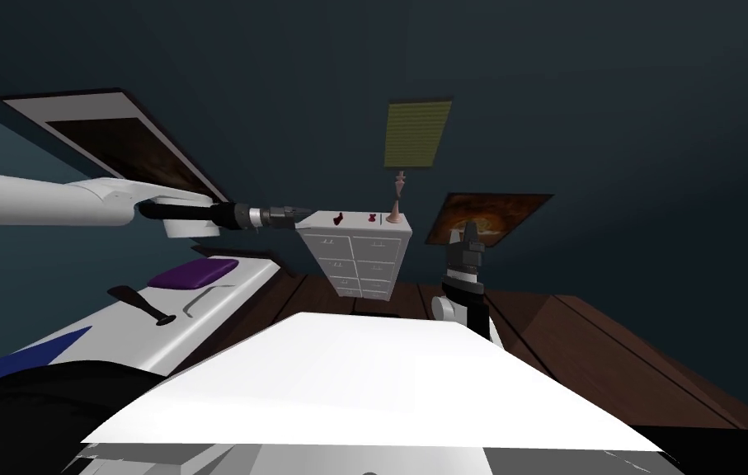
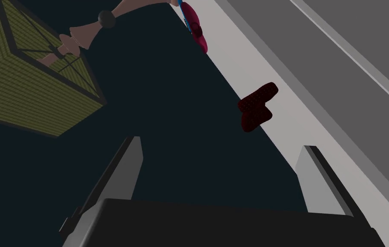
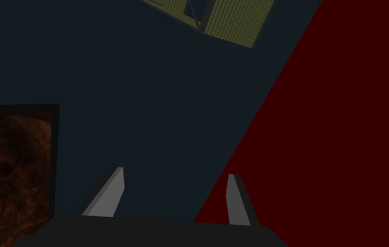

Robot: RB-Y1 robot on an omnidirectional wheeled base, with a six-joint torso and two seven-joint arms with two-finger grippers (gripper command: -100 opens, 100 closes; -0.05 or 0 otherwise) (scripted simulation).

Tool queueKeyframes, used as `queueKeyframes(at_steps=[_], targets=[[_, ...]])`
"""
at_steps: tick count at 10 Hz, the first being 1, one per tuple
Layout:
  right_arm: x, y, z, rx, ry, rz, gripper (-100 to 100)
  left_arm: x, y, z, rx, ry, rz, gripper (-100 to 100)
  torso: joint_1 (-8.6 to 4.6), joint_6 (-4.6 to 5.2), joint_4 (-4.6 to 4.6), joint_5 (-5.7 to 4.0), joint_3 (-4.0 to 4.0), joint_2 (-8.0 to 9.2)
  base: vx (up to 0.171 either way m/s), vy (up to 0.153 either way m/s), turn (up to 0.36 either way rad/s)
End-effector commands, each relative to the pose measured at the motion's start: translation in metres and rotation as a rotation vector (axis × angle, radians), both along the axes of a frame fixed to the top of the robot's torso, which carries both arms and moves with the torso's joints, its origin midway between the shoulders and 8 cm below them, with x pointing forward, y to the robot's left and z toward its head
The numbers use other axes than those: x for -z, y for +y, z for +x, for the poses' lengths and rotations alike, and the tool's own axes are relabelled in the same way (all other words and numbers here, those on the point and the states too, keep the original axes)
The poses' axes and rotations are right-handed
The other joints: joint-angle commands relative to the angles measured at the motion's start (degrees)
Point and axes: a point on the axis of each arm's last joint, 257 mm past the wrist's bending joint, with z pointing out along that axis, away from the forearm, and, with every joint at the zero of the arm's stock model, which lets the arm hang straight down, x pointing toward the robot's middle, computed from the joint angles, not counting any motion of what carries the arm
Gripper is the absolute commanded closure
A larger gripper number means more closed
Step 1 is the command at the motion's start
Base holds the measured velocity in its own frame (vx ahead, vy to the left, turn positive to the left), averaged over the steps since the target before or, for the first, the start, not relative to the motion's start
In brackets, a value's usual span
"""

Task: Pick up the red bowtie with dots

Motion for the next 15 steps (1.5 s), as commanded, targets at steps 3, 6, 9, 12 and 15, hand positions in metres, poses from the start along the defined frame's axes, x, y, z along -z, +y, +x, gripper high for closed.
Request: queueKeyframes(at_steps=[3,6,9,12,15], targets=[[0.0,0.0,0.0,0.0,0.0,0.0,0,-0.003,-0.005,0.01,0.021,0.027,0.068,-100,-0.03,0.0,-0.02,0.0,-0.05,-0.08,0.064,-0.023,0.012],[0.0,0.0,0.0,0.0,0.0,0.0,0,-0.004,-0.005,0.021,0.026,0.054,0.125,-100,-0.03,0.01,-0.03,-0.01,-0.06,-0.09,0.074,-0.025,0.012],[0.0,0.0,0.0,0.0,0.0,0.0,0,-0.003,-0.013,0.027,0.048,0.074,0.178,-100,-0.08,0.0,-0.03,-0.02,-0.05,-0.07,0.062,-0.03,0.013],[0.0,0.0,0.0,0.0,0.0,0.0,0,0.003,-0.017,0.034,0.062,0.105,0.234,-100,-0.02,0.0,-0.02,0.01,-0.04,-0.05,0.064,-0.022,0.015],[0.0,0.0,0.0,0.0,0.0,0.0,0,0.018,-0.02,0.038,0.078,0.159,0.293,-100,-0.1,0.0,-0.08,-0.01,-0.17,-0.26,0.112,-0.04,0.024]])
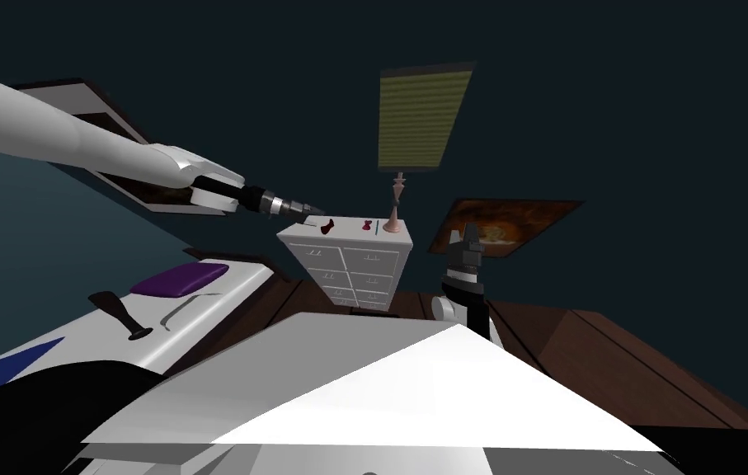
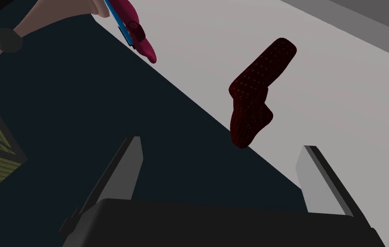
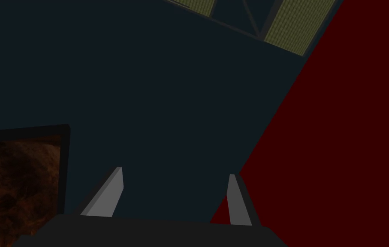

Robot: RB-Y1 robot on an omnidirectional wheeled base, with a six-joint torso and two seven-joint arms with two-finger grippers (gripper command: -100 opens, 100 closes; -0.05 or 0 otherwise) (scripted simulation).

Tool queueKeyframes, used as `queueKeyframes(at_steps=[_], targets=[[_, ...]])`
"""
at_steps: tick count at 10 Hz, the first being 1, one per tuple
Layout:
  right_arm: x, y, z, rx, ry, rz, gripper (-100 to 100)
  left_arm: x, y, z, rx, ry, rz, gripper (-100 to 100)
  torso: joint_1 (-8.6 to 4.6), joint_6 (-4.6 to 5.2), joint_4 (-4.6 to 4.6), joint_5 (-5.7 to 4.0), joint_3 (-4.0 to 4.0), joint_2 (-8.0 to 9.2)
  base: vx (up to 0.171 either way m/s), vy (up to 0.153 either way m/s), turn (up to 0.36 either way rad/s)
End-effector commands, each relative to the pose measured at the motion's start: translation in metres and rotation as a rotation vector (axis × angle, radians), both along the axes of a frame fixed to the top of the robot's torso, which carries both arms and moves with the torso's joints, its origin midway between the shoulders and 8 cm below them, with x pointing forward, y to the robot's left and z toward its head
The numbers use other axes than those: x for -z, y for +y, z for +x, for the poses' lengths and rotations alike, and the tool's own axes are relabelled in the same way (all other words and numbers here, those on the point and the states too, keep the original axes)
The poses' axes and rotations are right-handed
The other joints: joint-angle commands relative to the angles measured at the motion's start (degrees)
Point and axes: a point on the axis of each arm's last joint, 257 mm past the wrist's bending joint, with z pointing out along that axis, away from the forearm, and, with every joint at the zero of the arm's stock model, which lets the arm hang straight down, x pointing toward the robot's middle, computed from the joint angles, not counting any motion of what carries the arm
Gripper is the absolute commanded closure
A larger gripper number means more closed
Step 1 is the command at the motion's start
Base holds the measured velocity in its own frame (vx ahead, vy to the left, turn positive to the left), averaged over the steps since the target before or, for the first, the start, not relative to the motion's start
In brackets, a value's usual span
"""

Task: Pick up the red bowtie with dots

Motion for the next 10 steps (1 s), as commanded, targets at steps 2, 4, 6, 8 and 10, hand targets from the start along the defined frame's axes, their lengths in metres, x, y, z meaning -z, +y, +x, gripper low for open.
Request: queueKeyframes(at_steps=[2,4,6,8,10], targets=[[0.0,0.0,0.0,0.0,0.0,0.0,0,0.025,0.003,-0.006,0.002,0.069,0.04,-100,0.04,-0.01,0.02,0.01,0.05,0.09,0.074,-0.032,0.013],[0.0,0.0,0.0,0.0,0.0,0.0,0,0.018,0.003,-0.007,0.003,0.052,0.032,0,0.12,-0.02,0.07,0.03,0.17,0.28,0.018,-0.009,0.002],[0.0,0.0,0.0,0.0,0.0,0.0,0,0.023,0.026,-0.013,-0.003,0.06,-0.005,-100,0.08,0.0,0.11,0.04,0.27,0.46,-0.006,-0.07,-0.154],[0.0,0.0,0.0,0.0,0.0,0.0,0,0.025,0.047,-0.013,-0.019,0.057,-0.006,-100,-0.15,-0.02,0.14,-0.04,0.31,0.51,-0.008,-0.096,-0.068],[0.0,0.0,0.0,0.0,0.0,0.0,0,0.023,0.07,-0.013,-0.037,0.041,0.0,-100,-0.08,-0.02,0.14,-0.03,0.3,0.49,0.004,-0.072,-0.081]])
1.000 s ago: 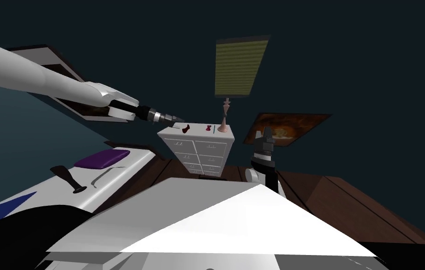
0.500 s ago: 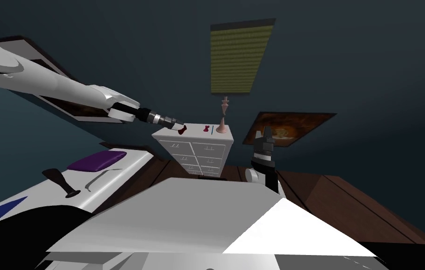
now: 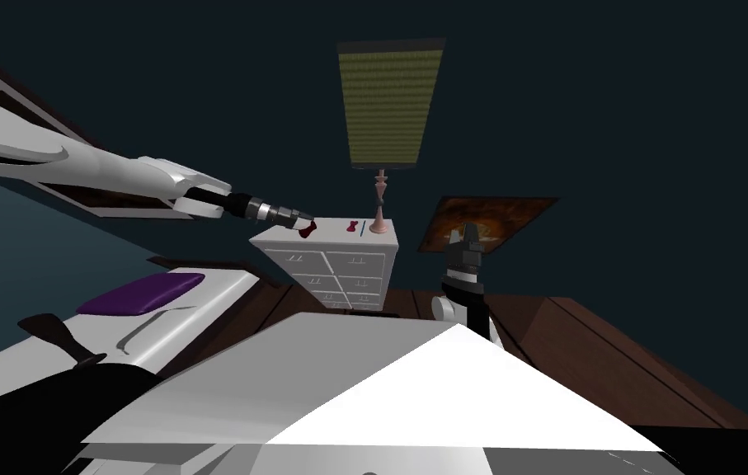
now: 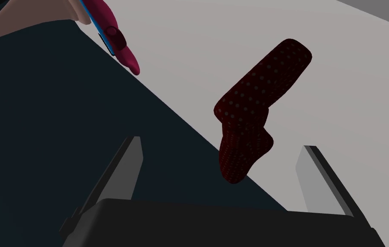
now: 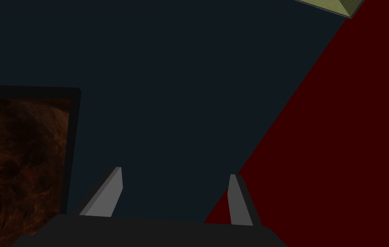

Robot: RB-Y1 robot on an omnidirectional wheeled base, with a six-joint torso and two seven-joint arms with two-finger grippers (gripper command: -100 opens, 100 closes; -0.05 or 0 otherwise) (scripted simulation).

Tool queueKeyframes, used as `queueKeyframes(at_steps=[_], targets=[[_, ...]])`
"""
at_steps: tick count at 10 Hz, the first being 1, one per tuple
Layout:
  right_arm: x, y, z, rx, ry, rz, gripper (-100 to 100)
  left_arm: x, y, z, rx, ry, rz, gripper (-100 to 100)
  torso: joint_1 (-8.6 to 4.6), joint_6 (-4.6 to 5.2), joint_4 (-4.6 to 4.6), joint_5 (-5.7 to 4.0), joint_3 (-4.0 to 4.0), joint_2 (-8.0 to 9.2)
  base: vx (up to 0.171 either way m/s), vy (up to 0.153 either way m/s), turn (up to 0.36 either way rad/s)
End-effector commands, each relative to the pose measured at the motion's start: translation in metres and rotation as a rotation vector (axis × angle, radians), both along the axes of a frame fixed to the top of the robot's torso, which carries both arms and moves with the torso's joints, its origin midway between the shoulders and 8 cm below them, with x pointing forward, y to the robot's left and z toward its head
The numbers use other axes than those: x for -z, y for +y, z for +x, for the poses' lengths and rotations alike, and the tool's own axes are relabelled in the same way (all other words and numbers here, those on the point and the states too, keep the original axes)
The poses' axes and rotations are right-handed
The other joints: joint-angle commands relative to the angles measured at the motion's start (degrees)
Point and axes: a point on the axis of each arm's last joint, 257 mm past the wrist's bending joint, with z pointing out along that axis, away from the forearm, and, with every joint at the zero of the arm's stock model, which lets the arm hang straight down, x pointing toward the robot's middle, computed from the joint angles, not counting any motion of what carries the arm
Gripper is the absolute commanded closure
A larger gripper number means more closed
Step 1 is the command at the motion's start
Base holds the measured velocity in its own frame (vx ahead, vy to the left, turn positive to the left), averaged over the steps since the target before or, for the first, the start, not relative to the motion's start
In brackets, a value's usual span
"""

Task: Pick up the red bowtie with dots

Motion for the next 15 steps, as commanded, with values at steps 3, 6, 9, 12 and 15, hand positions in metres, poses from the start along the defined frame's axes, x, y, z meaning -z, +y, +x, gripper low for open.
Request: queueKeyframes(at_steps=[3,6,9,12,15], targets=[[0.0,0.0,0.0,0.0,0.0,0.0,0,-0.001,0.029,-0.006,-0.021,-0.007,0.001,-100,0.02,0.0,0.01,0.0,0.01,0.0,0.002,-0.061,-0.076],[0.0,0.0,0.0,0.0,0.0,0.0,0,0.0,0.049,-0.012,-0.039,-0.007,0.002,-100,0.13,0.01,0.0,0.03,0.0,0.01,-0.002,-0.04,-0.059],[0.0,0.0,0.0,0.0,0.0,0.0,0,0.008,0.084,-0.032,-0.073,0.012,-0.004,-100,0.05,-0.01,0.01,-0.01,0.01,0.0,0.004,-0.069,-0.089],[0.0,0.0,0.0,0.0,0.0,0.0,0,0.005,0.111,-0.04,-0.102,0.002,0.02,-100,0.01,-0.01,-0.04,0.04,-0.01,0.03,0.004,-0.07,-0.068],[0.0,0.0,0.0,0.0,0.0,0.0,0,0.006,0.132,-0.052,-0.127,0.007,0.03,-100,0.04,-0.04,-0.21,0.26,-0.06,0.08,0.005,-0.047,-0.052]])
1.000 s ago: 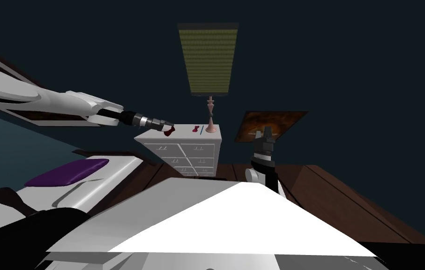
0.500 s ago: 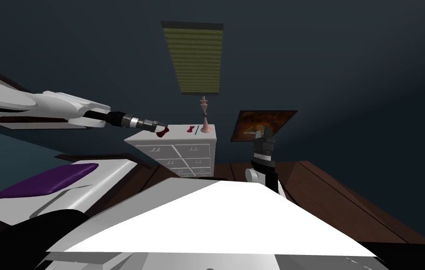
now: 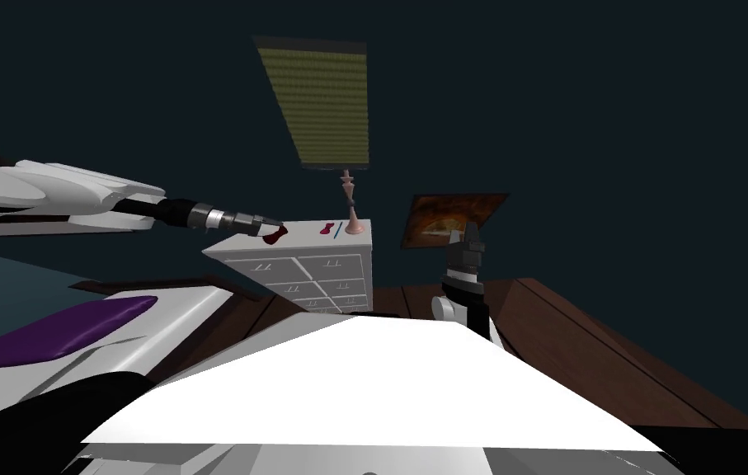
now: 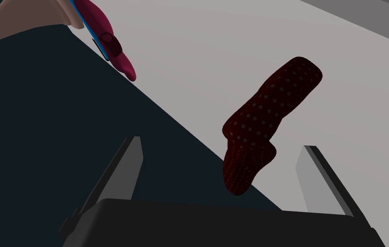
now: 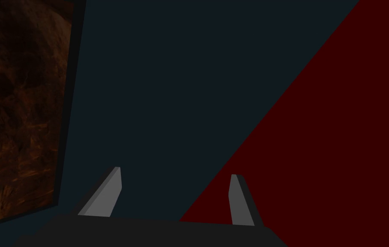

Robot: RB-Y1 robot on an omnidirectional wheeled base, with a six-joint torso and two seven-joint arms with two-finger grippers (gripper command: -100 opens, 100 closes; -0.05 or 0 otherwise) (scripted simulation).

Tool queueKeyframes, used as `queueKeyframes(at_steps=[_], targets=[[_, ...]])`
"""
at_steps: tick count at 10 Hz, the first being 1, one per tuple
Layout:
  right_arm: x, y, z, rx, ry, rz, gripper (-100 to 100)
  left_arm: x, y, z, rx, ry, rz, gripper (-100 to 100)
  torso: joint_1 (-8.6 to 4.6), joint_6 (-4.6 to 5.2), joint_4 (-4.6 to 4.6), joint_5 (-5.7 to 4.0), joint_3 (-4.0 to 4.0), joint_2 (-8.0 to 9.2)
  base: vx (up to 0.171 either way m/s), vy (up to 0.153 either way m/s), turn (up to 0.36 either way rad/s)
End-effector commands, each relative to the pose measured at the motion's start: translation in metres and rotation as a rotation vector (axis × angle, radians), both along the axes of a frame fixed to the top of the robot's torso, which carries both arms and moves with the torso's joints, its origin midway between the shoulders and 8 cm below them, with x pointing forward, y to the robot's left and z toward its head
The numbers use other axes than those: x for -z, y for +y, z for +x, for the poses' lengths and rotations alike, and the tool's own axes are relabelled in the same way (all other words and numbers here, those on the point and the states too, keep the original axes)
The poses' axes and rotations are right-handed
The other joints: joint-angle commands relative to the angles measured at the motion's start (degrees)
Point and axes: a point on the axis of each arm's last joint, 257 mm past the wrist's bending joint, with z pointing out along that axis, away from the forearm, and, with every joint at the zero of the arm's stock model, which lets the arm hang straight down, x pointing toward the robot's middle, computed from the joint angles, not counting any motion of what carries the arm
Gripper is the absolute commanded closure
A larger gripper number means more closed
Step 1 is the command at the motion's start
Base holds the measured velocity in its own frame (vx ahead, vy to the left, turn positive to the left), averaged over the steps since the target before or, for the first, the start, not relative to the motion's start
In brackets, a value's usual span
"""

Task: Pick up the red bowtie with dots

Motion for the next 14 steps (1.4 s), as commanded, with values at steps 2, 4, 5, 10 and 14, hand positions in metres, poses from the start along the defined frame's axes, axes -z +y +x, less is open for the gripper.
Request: queueKeyframes(at_steps=[2,4,5,10,14], targets=[[0.0,0.0,0.0,0.0,0.0,0.0,0,0.0,0.0,0.0,0.0,0.0,0.0,100,0.06,0.01,0.0,0.02,0.0,0.0,-0.001,-0.004,0.003],[0.0,0.0,0.0,0.0,0.0,0.0,0,0.0,0.001,0.0,-0.001,0.0,0.001,100,0.03,0.04,0.0,0.01,0.01,0.02,0.0,0.0,0.0],[0.0,0.0,0.0,0.0,0.0,0.0,0,0.0,0.0,0.0,0.0,0.0,0.0,100,0.09,0.01,-0.01,0.04,0.0,0.01,0.0,0.0,0.0],[0.0,0.0,0.0,0.0,0.0,0.0,0,-0.008,-0.034,0.025,0.038,-0.021,0.002,100,0.37,0.0,0.0,0.11,0.01,0.02,-0.003,0.043,0.061],[0.0,0.0,0.0,0.0,0.0,0.0,0,-0.013,-0.071,0.044,0.073,-0.033,0.003,100,0.29,-0.02,0.03,0.08,0.04,0.05,-0.004,0.06,0.084]])
